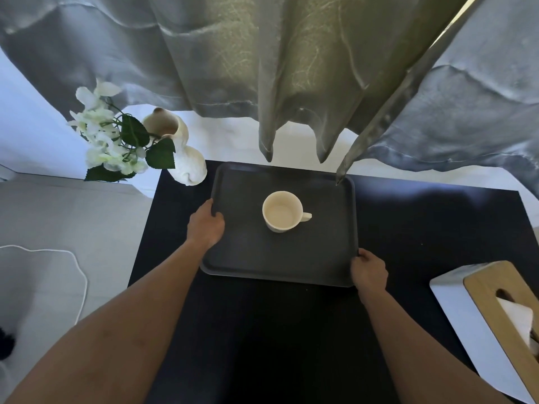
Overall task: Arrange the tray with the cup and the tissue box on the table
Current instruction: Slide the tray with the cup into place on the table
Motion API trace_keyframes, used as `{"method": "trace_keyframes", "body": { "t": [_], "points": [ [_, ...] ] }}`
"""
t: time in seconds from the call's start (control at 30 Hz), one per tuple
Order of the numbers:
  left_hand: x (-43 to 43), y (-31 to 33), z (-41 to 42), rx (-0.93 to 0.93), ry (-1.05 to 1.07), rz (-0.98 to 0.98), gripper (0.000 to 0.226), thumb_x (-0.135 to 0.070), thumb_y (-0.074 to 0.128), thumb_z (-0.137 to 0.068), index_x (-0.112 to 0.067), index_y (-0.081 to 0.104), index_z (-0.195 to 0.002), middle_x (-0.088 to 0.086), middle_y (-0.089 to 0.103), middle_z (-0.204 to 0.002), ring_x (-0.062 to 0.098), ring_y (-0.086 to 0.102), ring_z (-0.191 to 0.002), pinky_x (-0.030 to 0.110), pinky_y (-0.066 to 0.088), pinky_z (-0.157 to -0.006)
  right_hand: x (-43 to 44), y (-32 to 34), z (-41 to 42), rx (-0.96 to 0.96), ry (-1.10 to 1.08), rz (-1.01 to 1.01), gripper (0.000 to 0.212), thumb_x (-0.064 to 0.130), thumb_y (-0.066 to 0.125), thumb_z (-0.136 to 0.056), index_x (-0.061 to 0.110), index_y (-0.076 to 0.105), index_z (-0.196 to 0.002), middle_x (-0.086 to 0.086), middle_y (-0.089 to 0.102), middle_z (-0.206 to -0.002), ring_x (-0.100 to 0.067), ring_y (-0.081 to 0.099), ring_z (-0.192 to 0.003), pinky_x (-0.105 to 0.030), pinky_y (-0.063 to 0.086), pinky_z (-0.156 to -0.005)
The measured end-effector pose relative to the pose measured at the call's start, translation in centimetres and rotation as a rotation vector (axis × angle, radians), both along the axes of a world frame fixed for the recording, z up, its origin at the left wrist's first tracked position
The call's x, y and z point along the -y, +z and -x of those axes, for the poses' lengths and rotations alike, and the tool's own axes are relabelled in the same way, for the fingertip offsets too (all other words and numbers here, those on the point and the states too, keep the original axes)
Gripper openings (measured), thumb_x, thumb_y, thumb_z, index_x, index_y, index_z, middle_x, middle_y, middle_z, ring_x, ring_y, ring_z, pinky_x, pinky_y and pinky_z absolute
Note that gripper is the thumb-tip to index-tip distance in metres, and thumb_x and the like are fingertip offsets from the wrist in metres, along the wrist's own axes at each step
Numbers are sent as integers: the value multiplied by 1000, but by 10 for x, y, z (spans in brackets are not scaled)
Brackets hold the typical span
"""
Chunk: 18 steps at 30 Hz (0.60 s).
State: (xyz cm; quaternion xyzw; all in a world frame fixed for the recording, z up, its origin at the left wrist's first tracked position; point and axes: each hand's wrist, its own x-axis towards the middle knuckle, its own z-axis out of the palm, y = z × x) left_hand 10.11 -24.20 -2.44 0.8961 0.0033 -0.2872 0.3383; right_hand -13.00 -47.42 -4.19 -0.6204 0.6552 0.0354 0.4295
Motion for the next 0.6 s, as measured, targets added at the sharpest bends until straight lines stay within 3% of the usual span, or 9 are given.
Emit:
{"method": "trace_keyframes", "body": {
  "t": [0.23, 0.47, 0.6],
  "points": [
    [-3, -3, 0, 7, 2, -6, 56, -19, 38, -94, -16, 30, -150, 13, 44, -148, 35, 45, -131, 44, 38, -106, -3, -1, -1, 27, 7, -9, 49, 14, 50, -95, 16, 47, -144, -10, 54, -143, -30, 55, -124, -49, 44, -105],
    [0, -1, 1, -16, -5, 28, 57, -16, 36, -94, -14, 28, -151, 12, 42, -149, 34, 44, -132, 40, 37, -104, -6, 5, 2, 47, 46, -20, 52, 14, 48, -96, 15, 40, -148, -10, 47, -150, -30, 53, -126, -45, 43, -106],
    [3, 1, 1, 21, -49, 20, 62, -27, 36, -85, -15, 36, -145, 17, 47, -142, 37, 45, -128, 53, 39, -105, -10, 11, 4, 58, 100, -1, 59, 17, 50, -96, 10, 31, -151, -13, 37, -153, -32, 43, -135, -43, 37, -107]
  ]
}}
